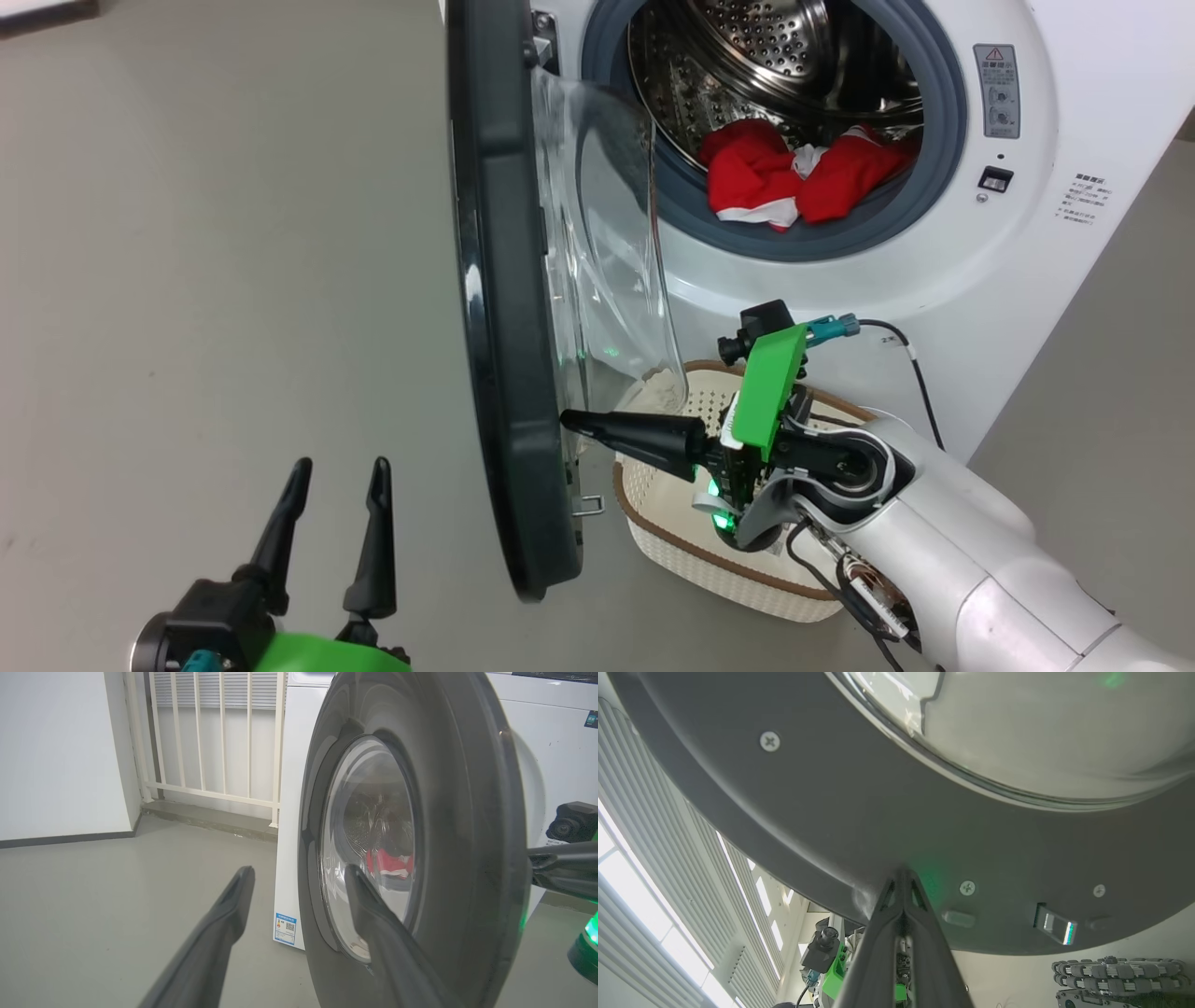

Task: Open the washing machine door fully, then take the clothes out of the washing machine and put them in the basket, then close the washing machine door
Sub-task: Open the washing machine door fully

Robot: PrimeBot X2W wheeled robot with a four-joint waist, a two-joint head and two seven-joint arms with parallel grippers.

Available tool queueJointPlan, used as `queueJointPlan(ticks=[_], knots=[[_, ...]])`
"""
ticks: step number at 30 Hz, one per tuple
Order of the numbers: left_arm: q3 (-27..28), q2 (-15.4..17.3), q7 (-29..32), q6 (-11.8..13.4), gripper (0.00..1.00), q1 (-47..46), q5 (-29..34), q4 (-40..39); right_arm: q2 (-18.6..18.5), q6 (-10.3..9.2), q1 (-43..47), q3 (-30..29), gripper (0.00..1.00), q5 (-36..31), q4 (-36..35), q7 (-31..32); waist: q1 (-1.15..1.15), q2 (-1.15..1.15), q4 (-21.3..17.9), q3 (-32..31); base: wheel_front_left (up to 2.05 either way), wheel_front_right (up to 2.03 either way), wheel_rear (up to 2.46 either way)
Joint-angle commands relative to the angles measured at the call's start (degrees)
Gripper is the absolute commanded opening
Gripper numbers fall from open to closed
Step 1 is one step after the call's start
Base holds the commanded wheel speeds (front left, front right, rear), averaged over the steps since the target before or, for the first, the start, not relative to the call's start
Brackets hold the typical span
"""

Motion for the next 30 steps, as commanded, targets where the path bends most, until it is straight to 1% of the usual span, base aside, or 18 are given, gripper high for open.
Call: queueJointPlan(ticks=[1,3,4,5,6,8,12,15,17,20,23,26,28,30], knots=[[2.04,0.82,-0.44,-0.28,1.0,-0.49,-0.35,-1.09,1.25,0.45,0.09,-0.17,0.0,-0.47,-0.99,-0.74,0.0,0.0,-0.06,-0.02,0.0,0.0,0.0],[1.92,0.82,-0.44,-0.38,1.0,-0.64,-0.53,-0.79,1.25,0.45,-0.11,-0.64,0.0,-2.34,-0.07,-3.23,0.0,0.0,-0.15,-0.03,0.0,0.0,0.0],[1.85,0.82,-0.44,-0.43,1.0,-0.72,-0.67,-0.61,1.25,0.45,-0.11,-0.78,0.28,-3.36,-0.01,-3.95,0.0,0.0,-0.2,-0.05,0.0,0.0,0.0],[1.85,0.82,-0.44,-0.45,1.0,-0.76,-0.74,-0.46,1.25,0.45,-0.02,-1.01,0.47,-4.7,-0.02,-4.82,0.0,0.0,-0.28,-0.11,0.0,0.0,0.0],[1.87,0.82,-0.44,-0.45,1.0,-0.77,-0.75,-0.32,1.25,0.45,0.2,-1.37,0.89,-6.1,-0.02,-5.81,0.0,0.0,-0.36,-0.16,0.0,0.0,0.0],[1.91,0.82,-0.44,-0.42,1.0,-0.74,-0.8,-0.08,1.04,0.45,0.87,-2.08,1.0,-9.31,-0.79,-7.51,0.0,0.0,-0.52,-0.27,0.0,0.0,0.0],[2.19,0.82,-0.44,-0.22,1.0,-0.67,-1.12,0.09,-0.96,0.45,2.89,-3.51,1.0,-17.86,-4.25,-14.66,0.0,0.0,-1.04,-0.16,0.0,0.0,0.0],[2.46,0.82,-0.44,-0.08,1.0,-0.55,-1.34,0.04,-3.18,0.45,4.65,-2.67,1.0,-26.49,-7.03,-23.13,0.0,0.0,-1.47,-0.08,0.0,0.0,0.0],[2.72,0.82,-0.44,0.02,1.0,-0.35,-1.3,-0.1,-4.88,0.45,5.48,-0.98,1.0,-32.63,-8.15,-29.29,0.0,0.0,-1.89,0.06,0.0,0.0,0.0],[3.09,0.82,-0.44,0.14,1.0,-0.06,-1.25,-0.2,-7.14,0.45,6.55,1.63,1.0,-40.52,-7.76,-39.0,0.0,0.0,-2.37,-0.02,0.0,0.0,0.0],[3.47,0.82,-0.44,0.1,1.0,0.18,-1.09,-0.04,-8.45,0.45,7.21,4.19,1.0,-47.38,-5.12,-47.86,0.0,0.0,-2.72,-0.45,0.0,0.0,0.0],[4.08,0.82,-0.44,-0.03,1.0,0.36,-0.97,0.09,-8.37,0.45,7.99,4.62,1.0,-51.86,-2.56,-50.79,0.0,0.0,-3.2,-0.85,0.0,0.0,0.0],[4.74,0.82,-0.44,-0.23,1.0,0.54,-0.95,-0.03,-8.24,0.45,8.55,1.45,1.0,-57.85,-1.41,-51.29,0.0,0.0,-3.73,-1.04,0.0,0.0,0.0],[4.95,0.82,-0.44,-0.43,1.0,0.55,-0.95,-0.19,-7.78,0.45,10.01,-3.54,1.0,-63.22,-1.95,-51.32,0.0,0.0,-3.94,-1.06,0.0,0.0,0.0]])
